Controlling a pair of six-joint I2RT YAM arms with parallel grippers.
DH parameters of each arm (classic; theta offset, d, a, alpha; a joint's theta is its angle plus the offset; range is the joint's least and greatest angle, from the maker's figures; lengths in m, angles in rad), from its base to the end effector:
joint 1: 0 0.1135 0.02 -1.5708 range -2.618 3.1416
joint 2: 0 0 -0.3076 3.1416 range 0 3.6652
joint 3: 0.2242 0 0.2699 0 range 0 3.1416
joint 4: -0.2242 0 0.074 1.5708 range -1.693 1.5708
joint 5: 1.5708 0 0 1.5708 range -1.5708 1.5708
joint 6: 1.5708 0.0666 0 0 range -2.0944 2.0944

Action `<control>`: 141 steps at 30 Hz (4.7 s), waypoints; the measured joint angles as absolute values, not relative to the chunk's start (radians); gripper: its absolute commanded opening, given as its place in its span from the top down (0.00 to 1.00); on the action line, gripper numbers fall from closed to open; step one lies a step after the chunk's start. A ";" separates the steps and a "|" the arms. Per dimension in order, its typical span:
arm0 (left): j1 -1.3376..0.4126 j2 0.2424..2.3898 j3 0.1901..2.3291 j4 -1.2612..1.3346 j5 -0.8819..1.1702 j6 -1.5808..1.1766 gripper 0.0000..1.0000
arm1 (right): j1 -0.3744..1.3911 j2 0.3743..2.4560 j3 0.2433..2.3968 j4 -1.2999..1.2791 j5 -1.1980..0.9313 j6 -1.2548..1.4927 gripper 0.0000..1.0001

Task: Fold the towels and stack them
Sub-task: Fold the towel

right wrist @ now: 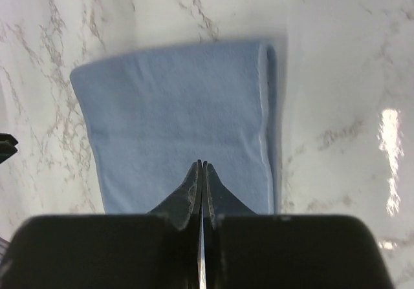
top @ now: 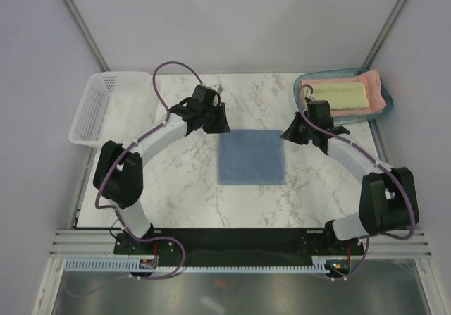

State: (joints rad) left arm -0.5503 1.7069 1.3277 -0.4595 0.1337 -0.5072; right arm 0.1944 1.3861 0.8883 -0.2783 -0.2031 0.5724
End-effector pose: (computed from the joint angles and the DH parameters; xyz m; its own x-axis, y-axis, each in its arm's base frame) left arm 0.3550 -0.2282 0.2725 -0.8428 -0.0477 -0.5361 0.2115 0.8866 -0.4113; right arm 0.3141 0.0755 0.2454 -0.7567 0.3917 -0.5234 0.0945 0.8577 0.5053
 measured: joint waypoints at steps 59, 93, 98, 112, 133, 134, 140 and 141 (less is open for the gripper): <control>-0.407 2.036 1.508 -0.334 0.302 -0.332 0.60 | 0.171 1.586 0.922 -0.128 -0.266 0.464 0.87; -0.282 2.231 1.697 -0.428 0.731 0.086 0.45 | 0.054 1.802 1.043 -0.193 -0.443 0.258 0.56; -0.282 2.298 1.781 -0.485 0.745 0.099 0.45 | 0.028 1.776 1.053 -0.196 -0.445 0.226 0.55; -0.282 2.384 1.863 -0.559 0.823 0.114 0.54 | 0.009 1.871 1.098 -0.203 -0.496 0.152 0.59; -0.286 2.405 1.890 -0.597 0.840 0.125 0.60 | -0.015 1.935 1.129 -0.168 -0.617 0.100 0.68; -0.287 2.405 1.890 -0.597 0.839 0.125 0.63 | -0.015 1.936 1.129 -0.168 -0.617 0.100 0.69; -0.297 2.405 1.890 -0.601 0.840 0.140 0.85 | -0.017 1.946 1.131 -0.169 -0.616 0.104 0.86; -0.299 2.405 1.890 -0.603 0.841 0.144 0.90 | -0.018 1.946 1.131 -0.170 -0.614 0.106 0.91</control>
State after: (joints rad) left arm -0.2993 2.4046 1.8896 -0.6029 0.8406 0.1444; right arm -0.0181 1.9461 1.1309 -0.1703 -0.6140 0.1062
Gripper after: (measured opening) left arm 0.208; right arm 0.173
